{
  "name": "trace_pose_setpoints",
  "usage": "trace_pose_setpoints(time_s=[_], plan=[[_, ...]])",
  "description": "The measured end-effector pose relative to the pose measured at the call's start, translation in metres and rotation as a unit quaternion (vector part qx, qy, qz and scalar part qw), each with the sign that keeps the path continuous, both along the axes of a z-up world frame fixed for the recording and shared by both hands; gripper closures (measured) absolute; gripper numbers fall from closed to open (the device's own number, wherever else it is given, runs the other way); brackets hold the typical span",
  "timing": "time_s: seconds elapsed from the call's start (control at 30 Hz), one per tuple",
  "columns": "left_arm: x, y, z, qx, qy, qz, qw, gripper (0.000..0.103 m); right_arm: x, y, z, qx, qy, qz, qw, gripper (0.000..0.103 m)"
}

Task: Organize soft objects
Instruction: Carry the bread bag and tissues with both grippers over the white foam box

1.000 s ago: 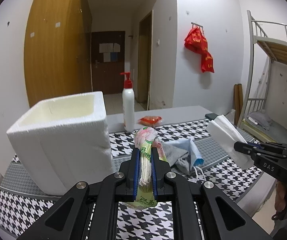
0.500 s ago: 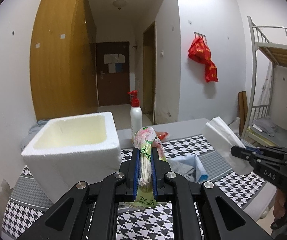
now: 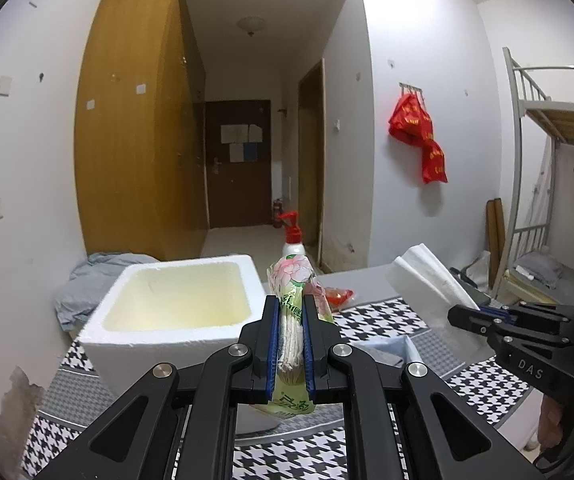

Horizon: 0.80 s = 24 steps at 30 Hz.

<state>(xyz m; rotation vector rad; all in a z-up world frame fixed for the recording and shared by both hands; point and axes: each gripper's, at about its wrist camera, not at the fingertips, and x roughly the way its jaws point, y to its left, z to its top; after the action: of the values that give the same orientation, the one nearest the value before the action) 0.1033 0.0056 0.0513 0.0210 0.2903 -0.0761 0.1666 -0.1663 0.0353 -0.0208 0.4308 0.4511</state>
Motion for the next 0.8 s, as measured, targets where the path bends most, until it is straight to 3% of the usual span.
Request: trace_pose_setpoints(time_s=[0.47,0.8], plan=[[-0.011,0.034,0.009,0.000,-0.011,0.055,0.9984,0.092,0.001,0.047,0.013,0.006,-0.017,0.076,0.997,0.095],[-0.013,0.052,0.011,-0.002,-0.011,0.071,0.9974,0.092,0.003,0.070,0.018,0.002,-0.018,0.096,0.995,0.095]])
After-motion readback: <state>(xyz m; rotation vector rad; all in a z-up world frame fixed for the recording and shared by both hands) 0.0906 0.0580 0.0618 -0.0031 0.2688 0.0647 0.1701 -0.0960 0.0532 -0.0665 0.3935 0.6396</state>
